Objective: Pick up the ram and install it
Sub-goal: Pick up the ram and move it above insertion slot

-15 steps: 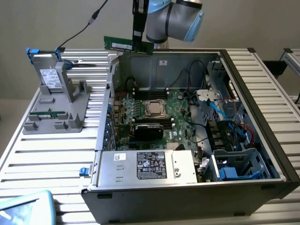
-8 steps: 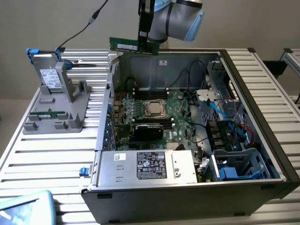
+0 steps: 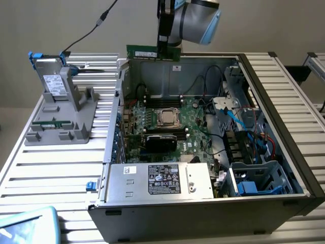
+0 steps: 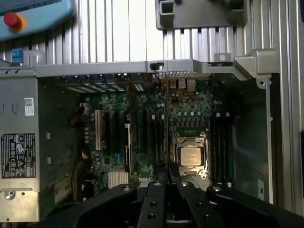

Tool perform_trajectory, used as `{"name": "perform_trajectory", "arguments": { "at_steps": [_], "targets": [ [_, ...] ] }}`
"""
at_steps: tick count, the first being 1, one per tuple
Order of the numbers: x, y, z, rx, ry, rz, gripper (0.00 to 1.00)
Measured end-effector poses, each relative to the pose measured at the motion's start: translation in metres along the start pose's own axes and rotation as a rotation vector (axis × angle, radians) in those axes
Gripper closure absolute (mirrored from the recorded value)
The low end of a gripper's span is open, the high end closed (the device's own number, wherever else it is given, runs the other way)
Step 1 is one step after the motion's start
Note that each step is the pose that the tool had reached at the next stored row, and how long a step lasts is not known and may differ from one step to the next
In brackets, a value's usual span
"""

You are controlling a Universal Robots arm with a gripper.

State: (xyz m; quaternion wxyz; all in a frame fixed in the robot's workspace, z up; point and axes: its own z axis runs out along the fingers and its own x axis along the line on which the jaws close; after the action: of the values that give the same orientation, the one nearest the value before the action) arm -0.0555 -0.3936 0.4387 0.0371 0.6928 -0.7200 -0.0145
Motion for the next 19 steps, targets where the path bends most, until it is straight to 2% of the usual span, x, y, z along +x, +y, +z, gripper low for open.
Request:
{"name": "perform_trajectory", "arguments": {
  "at_steps": [2, 4, 5, 9, 12, 14, 16, 19],
  "targets": [
    [0.0, -0.0023, 0.0, 0.0184, 0.0105, 0.001, 0.87],
    [0.0, -0.0041, 0.0, 0.031, 0.0198, 0.002, 0.87],
    [0.0, -0.0047, -0.0001, 0.0332, 0.0211, 0.003, 0.87],
    [-0.002, -0.0077, -0.0003, 0.0347, 0.0211, 0.003, 0.87],
    [-0.002, -0.0131, -0.0007, 0.0372, 0.0211, 0.003, 0.87],
    [-0.003, -0.0159, -0.001, 0.0423, 0.0207, 0.003, 0.87],
    [-0.003, -0.017, -0.0008, 0.0486, 0.0175, 0.003, 0.87],
    [-0.003, -0.0171, -0.0008, 0.0486, 0.0171, 0.003, 0.87]
  ]
}}
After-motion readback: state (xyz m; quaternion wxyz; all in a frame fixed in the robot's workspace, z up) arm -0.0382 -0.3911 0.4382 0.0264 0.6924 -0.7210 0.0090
